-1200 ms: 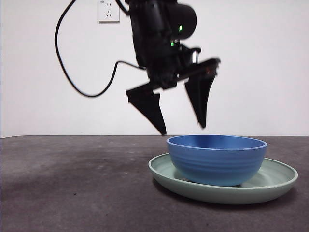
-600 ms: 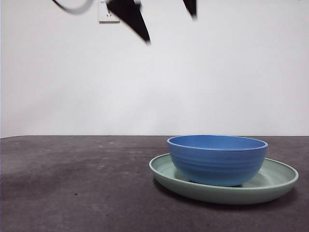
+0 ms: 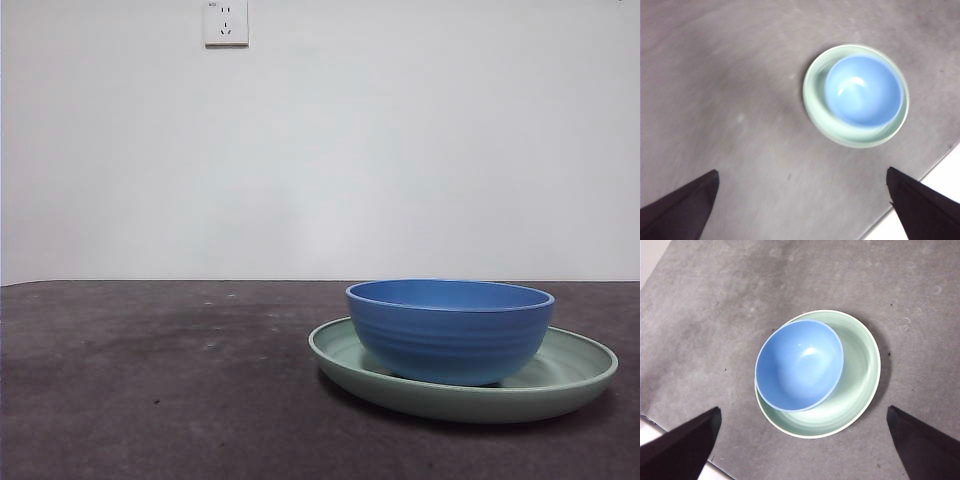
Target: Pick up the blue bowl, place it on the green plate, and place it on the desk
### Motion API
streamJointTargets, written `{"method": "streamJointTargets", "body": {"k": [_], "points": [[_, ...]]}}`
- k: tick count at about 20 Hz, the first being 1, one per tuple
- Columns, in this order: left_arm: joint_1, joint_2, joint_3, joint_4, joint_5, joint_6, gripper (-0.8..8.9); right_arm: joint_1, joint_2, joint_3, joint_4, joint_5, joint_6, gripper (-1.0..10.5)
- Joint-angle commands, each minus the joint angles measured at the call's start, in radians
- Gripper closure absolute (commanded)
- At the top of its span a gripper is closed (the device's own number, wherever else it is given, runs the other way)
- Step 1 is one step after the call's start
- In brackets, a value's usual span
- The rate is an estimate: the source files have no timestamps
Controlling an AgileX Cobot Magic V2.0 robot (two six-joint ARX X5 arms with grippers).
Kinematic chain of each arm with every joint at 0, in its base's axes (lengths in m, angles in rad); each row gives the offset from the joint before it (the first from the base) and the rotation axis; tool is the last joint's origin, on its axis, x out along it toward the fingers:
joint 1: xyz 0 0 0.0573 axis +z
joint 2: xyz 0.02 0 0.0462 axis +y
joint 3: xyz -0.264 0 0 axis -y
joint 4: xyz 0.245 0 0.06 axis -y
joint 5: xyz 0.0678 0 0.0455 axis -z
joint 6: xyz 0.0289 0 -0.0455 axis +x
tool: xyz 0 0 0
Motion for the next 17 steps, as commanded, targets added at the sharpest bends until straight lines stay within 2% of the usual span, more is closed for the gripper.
{"method": "streamJointTargets", "body": {"k": [1, 7, 9, 13, 17], "points": [[0.031, -0.118, -0.114, 0.049, 0.002, 0.017, 2.46, 0.004, 0.006, 0.016, 0.006, 0.000, -0.008, 3.0], [0.050, -0.432, -0.392, 0.179, 0.003, 0.023, 2.47, 0.005, 0.026, 0.016, 0.002, -0.007, -0.010, 3.0], [0.050, -0.530, -0.478, 0.204, 0.003, 0.000, 2.47, 0.005, 0.033, 0.016, -0.005, -0.007, -0.010, 3.0], [0.050, -0.638, -0.521, 0.199, 0.047, -0.068, 2.48, 0.006, 0.045, 0.016, -0.021, -0.007, -0.014, 3.0], [0.050, -0.658, -0.521, 0.196, 0.050, -0.087, 2.48, 0.018, 0.089, 0.016, -0.055, -0.002, -0.035, 3.0]]}}
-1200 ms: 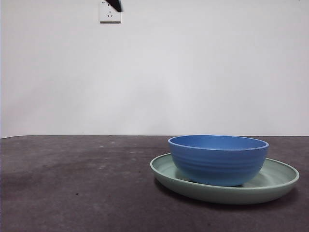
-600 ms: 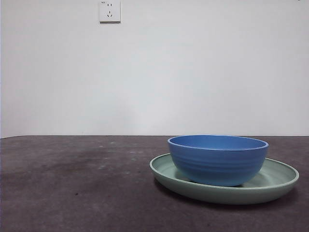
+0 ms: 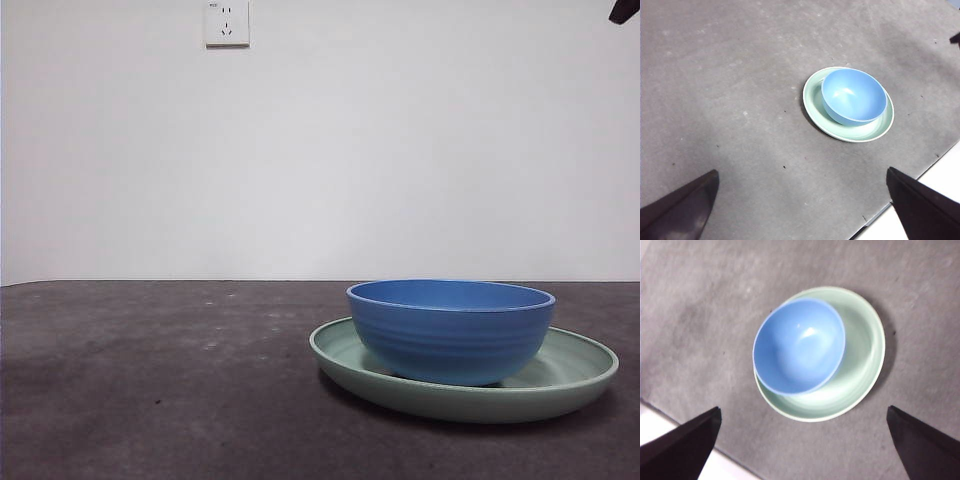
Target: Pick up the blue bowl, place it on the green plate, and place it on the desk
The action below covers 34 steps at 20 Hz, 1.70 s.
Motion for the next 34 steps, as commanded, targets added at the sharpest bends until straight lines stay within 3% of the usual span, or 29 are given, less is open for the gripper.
{"method": "streamJointTargets", "body": {"k": [1, 7, 10, 12, 17, 20, 25, 29, 34], "points": [[-0.003, 0.006, 0.008, 0.011, 0.004, -0.017, 2.48, 0.012, 0.054, 0.016, -0.011, 0.008, -0.023, 3.0], [-0.003, 0.006, 0.009, 0.026, 0.004, -0.017, 2.50, 0.024, 0.272, 0.016, -0.005, 0.196, -0.108, 3.0], [-0.003, 0.006, 0.009, 0.026, 0.004, -0.017, 2.50, 0.026, 0.393, 0.016, 0.055, 0.237, -0.109, 3.1], [-0.003, 0.006, 0.009, 0.026, 0.004, -0.017, 2.50, 0.031, 0.467, 0.016, 0.114, 0.236, -0.109, 3.7], [-0.003, 0.006, 0.009, 0.026, 0.004, -0.017, 2.50, 0.059, 0.611, 0.016, 0.230, 0.235, -0.132, 3.8], [-0.003, 0.006, 0.009, 0.025, 0.004, -0.017, 2.50, 0.076, 0.666, 0.016, 0.281, 0.236, -0.143, 5.5], [-0.003, 0.006, 0.009, 0.026, 0.004, -0.017, 2.50, 0.087, 0.730, 0.016, 0.327, 0.227, -0.143, 6.1], [-0.003, 0.006, 0.009, 0.026, 0.004, -0.017, 2.50, 0.087, 0.772, 0.015, 0.354, 0.145, -0.143, 6.9], [-0.003, 0.006, 0.009, 0.026, 0.004, -0.018, 2.50, 0.087, 0.777, 0.015, 0.398, 0.146, -0.142, 7.9]]}}
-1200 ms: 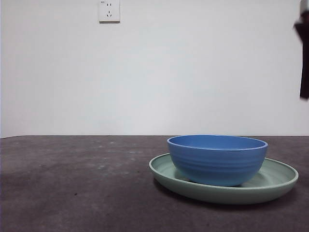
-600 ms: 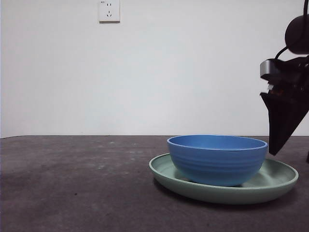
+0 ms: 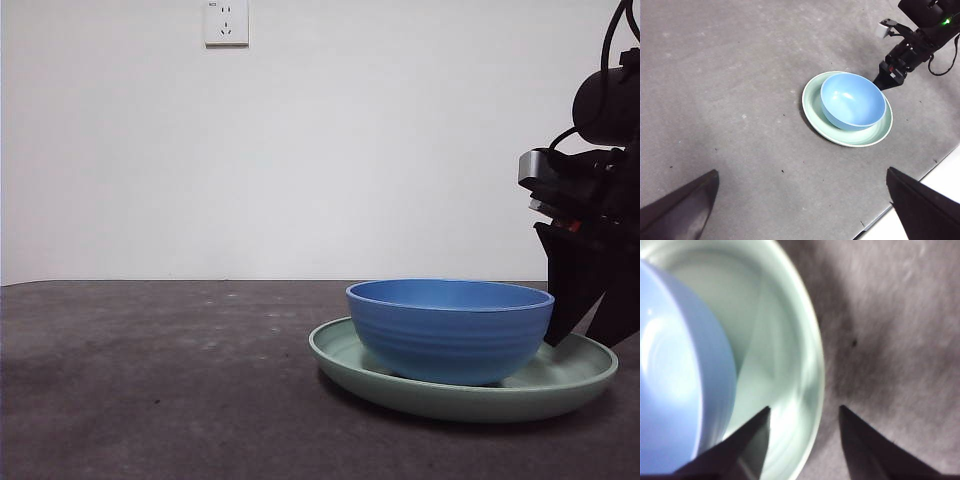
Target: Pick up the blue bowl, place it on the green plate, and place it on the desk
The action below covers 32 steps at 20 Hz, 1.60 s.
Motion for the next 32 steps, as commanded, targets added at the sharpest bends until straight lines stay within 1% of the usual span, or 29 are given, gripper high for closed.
{"method": "streamJointTargets", "body": {"k": [1, 5, 6, 8, 9, 13, 15, 18, 20, 22, 25, 28, 30, 32], "points": [[-0.003, 0.005, 0.009, 0.010, 0.004, -0.003, 2.50, 0.005, 0.016, 0.015, 0.011, -0.004, -0.007, 8.1], [-0.003, 0.005, 0.009, 0.010, 0.004, -0.003, 2.50, 0.005, 0.037, 0.014, 0.011, -0.006, 0.001, 8.1], [-0.003, 0.005, 0.009, 0.010, 0.004, -0.005, 2.50, 0.005, 0.044, 0.014, 0.011, -0.017, 0.003, 8.1], [-0.003, 0.005, 0.009, 0.009, 0.004, -0.007, 2.50, 0.004, 0.058, 0.014, 0.010, -0.046, 0.010, 9.0], [-0.003, 0.005, 0.009, 0.009, 0.004, -0.007, 2.50, 0.005, 0.060, 0.014, 0.011, -0.046, 0.014, 9.3], [-0.003, 0.005, 0.009, -0.001, 0.004, -0.026, 2.50, 0.003, 0.056, 0.015, 0.011, -0.046, 0.042, 9.3], [-0.003, 0.005, 0.009, -0.001, 0.003, -0.029, 2.50, 0.003, 0.045, 0.024, 0.005, -0.051, 0.071, 9.3], [-0.003, 0.005, 0.009, 0.002, 0.004, -0.029, 2.50, 0.008, 0.040, 0.074, -0.038, -0.087, 0.108, 9.3], [-0.003, 0.005, 0.009, 0.002, 0.004, -0.029, 2.50, 0.029, 0.040, 0.121, -0.070, -0.104, 0.130, 9.3], [-0.003, 0.005, 0.009, 0.002, 0.004, -0.029, 2.50, 0.064, 0.040, 0.166, -0.077, -0.102, 0.180, 9.3], [-0.003, 0.005, 0.009, 0.002, 0.004, -0.029, 2.50, 0.127, 0.043, 0.208, -0.036, -0.099, 0.266, 9.3], [-0.003, 0.005, 0.009, 0.002, 0.004, -0.029, 2.50, 0.187, 0.085, 0.247, 0.016, -0.099, 0.337, 9.3], [-0.003, 0.005, 0.009, 0.002, 0.004, -0.029, 2.50, 0.217, 0.131, 0.273, 0.042, -0.098, 0.364, 9.3], [-0.003, 0.005, 0.009, 0.002, 0.004, -0.029, 2.50, 0.239, 0.181, 0.294, 0.046, -0.097, 0.371, 9.3]]}}
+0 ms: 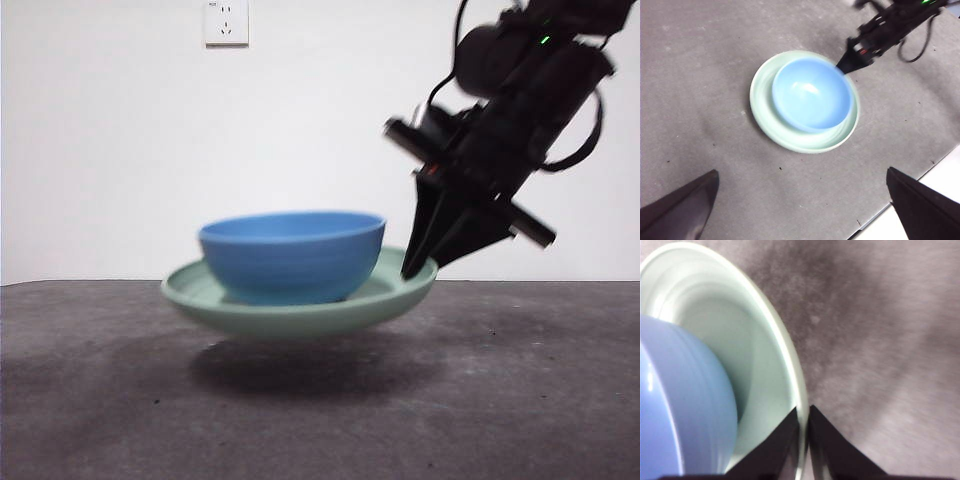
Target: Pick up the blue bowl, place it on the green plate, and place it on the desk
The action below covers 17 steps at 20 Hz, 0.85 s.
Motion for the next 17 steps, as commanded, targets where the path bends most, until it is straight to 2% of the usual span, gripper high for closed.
{"method": "streamJointTargets", "body": {"k": [1, 5, 12, 15, 17], "points": [[-0.003, 0.005, 0.009, 0.010, 0.004, -0.003, 2.50, 0.020, 0.058, 0.026, 0.015, -0.003, 0.032, 9.3], [-0.003, 0.005, 0.009, 0.011, 0.004, -0.003, 2.50, 0.037, 0.100, 0.026, 0.035, 0.048, 0.067, 9.3], [-0.003, 0.005, 0.009, 0.011, 0.004, -0.003, 2.50, 0.042, 0.103, 0.026, 0.009, 0.061, 0.065, 9.1], [-0.003, 0.005, 0.009, 0.011, 0.004, -0.003, 2.50, 0.042, 0.103, 0.026, 0.003, 0.090, 0.058, 6.4], [-0.003, 0.005, 0.009, 0.011, 0.004, -0.003, 2.50, 0.040, 0.103, 0.026, 0.006, 0.146, 0.052, 5.7]]}}
